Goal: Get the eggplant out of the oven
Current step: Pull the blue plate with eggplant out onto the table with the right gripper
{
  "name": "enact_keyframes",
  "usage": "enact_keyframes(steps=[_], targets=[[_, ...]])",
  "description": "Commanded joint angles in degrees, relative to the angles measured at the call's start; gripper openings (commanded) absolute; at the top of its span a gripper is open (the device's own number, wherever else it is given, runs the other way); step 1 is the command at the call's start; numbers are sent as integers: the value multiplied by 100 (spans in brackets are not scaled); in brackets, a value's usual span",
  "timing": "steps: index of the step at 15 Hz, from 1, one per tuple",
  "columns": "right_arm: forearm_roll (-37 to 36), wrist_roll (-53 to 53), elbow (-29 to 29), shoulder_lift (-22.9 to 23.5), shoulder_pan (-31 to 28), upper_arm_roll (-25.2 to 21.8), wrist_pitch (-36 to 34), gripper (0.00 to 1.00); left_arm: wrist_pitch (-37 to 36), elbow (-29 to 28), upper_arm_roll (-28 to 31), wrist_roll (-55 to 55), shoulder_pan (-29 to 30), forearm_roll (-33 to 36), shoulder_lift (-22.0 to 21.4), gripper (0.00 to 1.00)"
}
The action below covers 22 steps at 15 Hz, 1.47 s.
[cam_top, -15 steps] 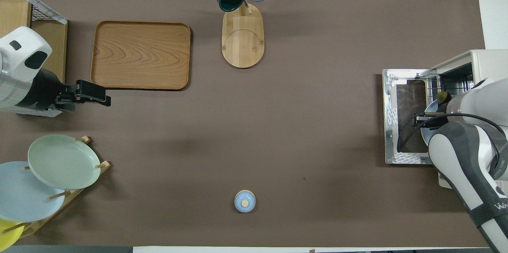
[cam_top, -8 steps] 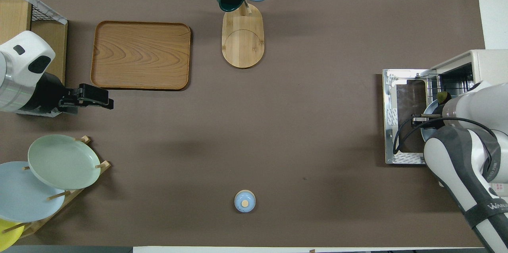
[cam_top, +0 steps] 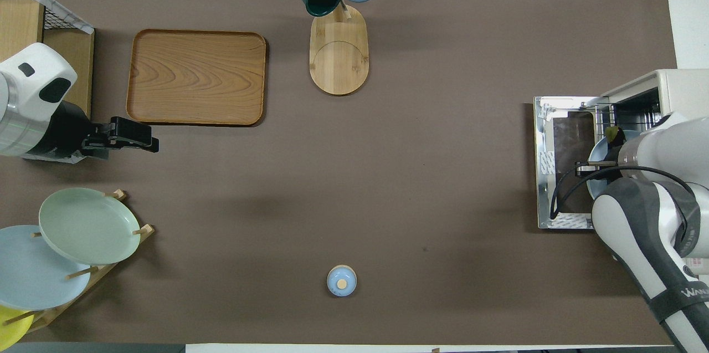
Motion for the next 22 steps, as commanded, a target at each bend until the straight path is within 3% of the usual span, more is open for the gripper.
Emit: enact_keyframes(steps=[1, 4, 7, 10, 12, 16, 18, 22], targets=[[-464, 932, 554, 183, 779, 24, -540, 0, 166, -228, -13, 105, 23, -105, -184, 100], [-957, 2156, 898, 210, 1791, 24, -1051, 0, 158, -202, -4, 105, 66, -105, -175, 100], [-976, 2982, 1205, 306, 2600, 50, -1429, 0, 201, -158, 4, 131, 102, -96, -149, 100], [-879, 4159, 2012, 1008, 3286, 76, -1632, 0, 360, -78, 13, 114, 137, -78, -105, 100], [-836, 4373, 2522, 1377, 3699, 76, -1729, 0, 360, -43, 31, 113, 155, -61, -96, 100], [-659, 5601, 4183, 2887, 4560, 76, -1844, 0, 334, 1, 31, 122, 357, -61, -105, 100], [-616, 5823, 4282, 3206, 4641, 76, -1311, 0, 342, -8, 31, 113, 357, -61, -105, 100], [-476, 5964, 3967, 3216, 4650, 120, -588, 0, 369, -8, 31, 114, 357, -61, -105, 100]])
